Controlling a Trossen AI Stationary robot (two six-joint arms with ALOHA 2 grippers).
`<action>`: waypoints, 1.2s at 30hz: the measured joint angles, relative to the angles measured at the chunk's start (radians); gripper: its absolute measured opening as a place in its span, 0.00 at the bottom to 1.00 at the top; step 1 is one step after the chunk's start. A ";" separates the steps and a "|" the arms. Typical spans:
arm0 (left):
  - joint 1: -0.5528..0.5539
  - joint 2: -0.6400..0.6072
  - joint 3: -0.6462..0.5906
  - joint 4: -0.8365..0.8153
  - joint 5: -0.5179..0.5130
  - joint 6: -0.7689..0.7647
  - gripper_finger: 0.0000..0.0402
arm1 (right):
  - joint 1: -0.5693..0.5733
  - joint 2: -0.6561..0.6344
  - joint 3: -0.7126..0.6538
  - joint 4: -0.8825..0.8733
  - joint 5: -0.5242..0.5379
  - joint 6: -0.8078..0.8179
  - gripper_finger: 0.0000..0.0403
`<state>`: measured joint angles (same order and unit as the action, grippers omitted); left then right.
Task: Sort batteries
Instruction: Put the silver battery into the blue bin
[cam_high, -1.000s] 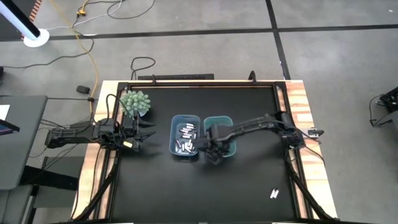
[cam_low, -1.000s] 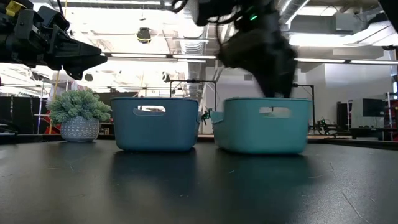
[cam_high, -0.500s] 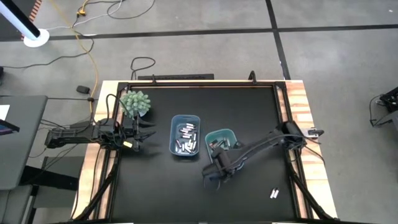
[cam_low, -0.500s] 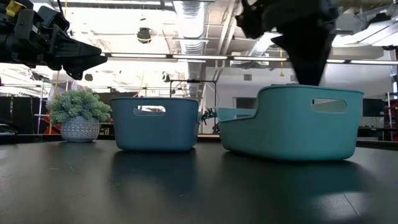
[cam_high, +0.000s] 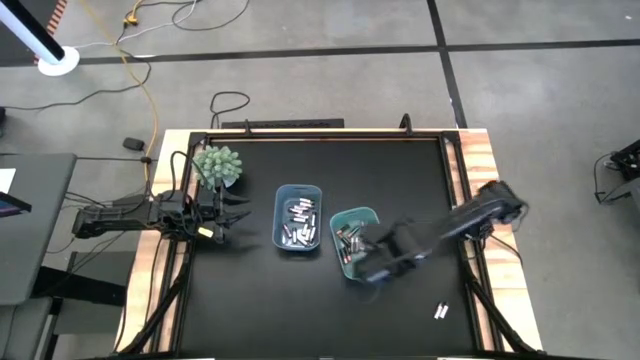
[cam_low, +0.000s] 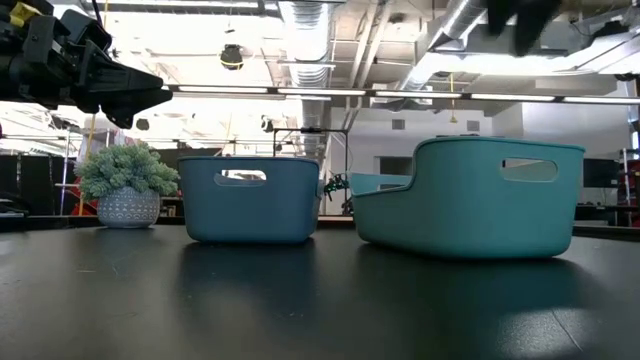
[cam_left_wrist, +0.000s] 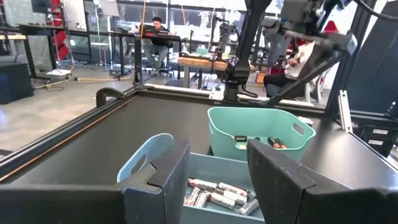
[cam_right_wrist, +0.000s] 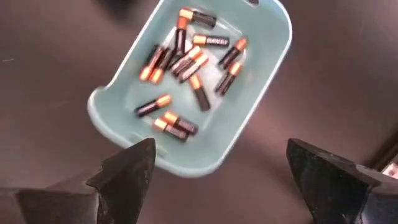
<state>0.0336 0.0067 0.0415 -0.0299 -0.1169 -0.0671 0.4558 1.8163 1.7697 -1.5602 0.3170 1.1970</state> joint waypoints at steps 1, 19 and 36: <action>0.000 0.000 0.000 0.000 0.000 0.000 0.39 | 0.024 -0.032 -0.018 0.003 0.000 0.033 0.94; 0.000 0.000 0.000 0.000 0.000 0.000 0.39 | 0.379 -0.287 -0.583 0.409 -0.335 0.531 0.94; 0.000 0.000 0.000 0.001 0.000 0.000 0.39 | 0.372 -0.062 -0.629 0.544 -0.649 0.313 0.94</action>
<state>0.0335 0.0065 0.0414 -0.0294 -0.1169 -0.0673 0.8274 1.7540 1.1408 -1.0157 -0.3321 1.5103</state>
